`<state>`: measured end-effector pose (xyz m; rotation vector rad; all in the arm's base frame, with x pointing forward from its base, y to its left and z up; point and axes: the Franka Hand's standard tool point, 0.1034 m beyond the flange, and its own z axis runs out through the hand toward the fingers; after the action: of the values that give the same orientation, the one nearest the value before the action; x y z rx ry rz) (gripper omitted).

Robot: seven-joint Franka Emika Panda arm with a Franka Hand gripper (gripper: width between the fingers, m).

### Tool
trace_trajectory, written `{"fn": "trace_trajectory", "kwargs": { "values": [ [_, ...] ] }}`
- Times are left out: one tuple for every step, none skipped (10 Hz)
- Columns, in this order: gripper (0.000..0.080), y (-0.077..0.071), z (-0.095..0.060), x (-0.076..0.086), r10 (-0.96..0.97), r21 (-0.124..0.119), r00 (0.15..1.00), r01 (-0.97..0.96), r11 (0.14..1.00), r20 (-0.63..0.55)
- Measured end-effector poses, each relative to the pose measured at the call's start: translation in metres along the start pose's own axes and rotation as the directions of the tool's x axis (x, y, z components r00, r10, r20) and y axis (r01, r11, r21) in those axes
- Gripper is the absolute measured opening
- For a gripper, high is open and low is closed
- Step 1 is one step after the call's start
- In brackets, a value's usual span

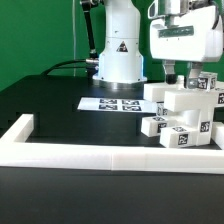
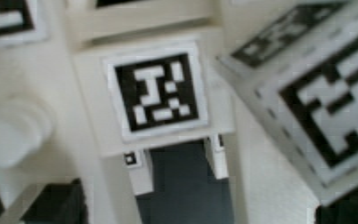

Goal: Assemble chair

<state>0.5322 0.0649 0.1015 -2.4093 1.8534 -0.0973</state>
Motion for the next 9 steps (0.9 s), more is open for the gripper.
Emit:
{"fn": "trace_trajectory", "kwargs": {
  "values": [
    [0.0649,-0.003,0.000,0.006,-0.005,0.004,1.000,0.005,1.000,-0.008],
    [0.0649,-0.005,0.000,0.012,-0.021,0.009,1.000,0.021,1.000,-0.016],
    [0.0649,-0.006,0.000,0.018,-0.037,0.016,0.999,0.037,0.999,-0.026],
    [0.0649,-0.007,0.000,0.020,-0.041,0.019,0.999,0.041,0.999,-0.030],
    [0.0649,-0.007,-0.001,0.019,-0.043,0.020,0.999,0.044,0.999,-0.029],
    [0.0649,-0.008,-0.004,0.017,-0.049,0.025,0.998,0.050,0.998,-0.026],
    [0.0649,-0.010,-0.011,0.015,-0.069,0.036,0.997,0.069,0.997,-0.021],
    [0.0649,-0.011,-0.018,0.010,-0.081,0.048,0.997,0.081,0.996,-0.012],
    [0.0649,-0.010,-0.024,0.002,-0.115,0.056,0.993,0.115,0.992,-0.010]
  ]
}}
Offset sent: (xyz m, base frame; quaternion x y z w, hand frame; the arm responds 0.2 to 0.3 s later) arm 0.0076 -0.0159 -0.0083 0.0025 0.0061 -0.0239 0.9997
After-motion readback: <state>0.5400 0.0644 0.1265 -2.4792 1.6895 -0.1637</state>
